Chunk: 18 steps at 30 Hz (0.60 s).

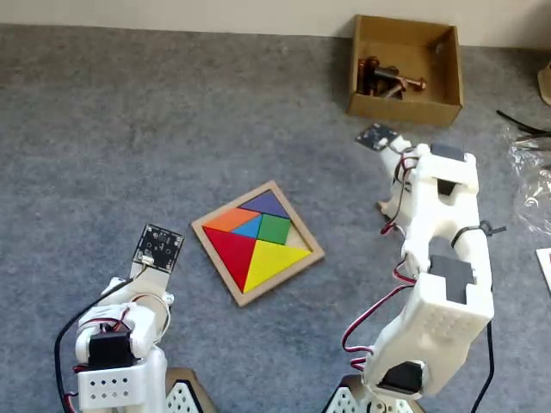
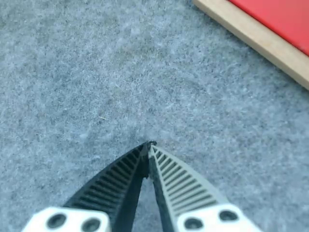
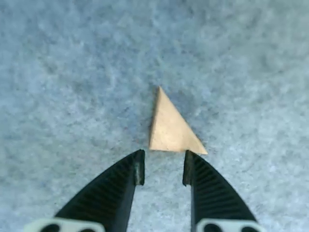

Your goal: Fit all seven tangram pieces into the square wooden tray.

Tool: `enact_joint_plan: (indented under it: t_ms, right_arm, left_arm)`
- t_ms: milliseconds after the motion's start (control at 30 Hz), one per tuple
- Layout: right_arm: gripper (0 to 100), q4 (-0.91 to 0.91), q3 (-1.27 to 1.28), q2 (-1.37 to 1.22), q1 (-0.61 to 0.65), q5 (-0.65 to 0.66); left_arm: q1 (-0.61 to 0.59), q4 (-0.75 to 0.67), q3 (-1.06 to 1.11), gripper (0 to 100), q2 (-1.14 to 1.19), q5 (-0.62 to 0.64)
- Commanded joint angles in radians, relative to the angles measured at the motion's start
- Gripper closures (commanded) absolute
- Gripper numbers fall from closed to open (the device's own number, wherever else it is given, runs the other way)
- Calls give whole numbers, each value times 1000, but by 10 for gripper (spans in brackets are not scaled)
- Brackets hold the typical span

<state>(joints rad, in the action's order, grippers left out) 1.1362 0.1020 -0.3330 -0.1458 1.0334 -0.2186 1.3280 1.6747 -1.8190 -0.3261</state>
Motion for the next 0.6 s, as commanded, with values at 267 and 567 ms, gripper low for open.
enact_joint_plan:
  t_ms: [267, 567]
  right_arm:
    - [860, 47, -15, 68, 67, 14]
    - [859, 50, -10, 182, 94, 262]
  left_arm:
    - [-4, 8, 21, 986, -8, 11]
    - [-4, 8, 21, 986, -8, 11]
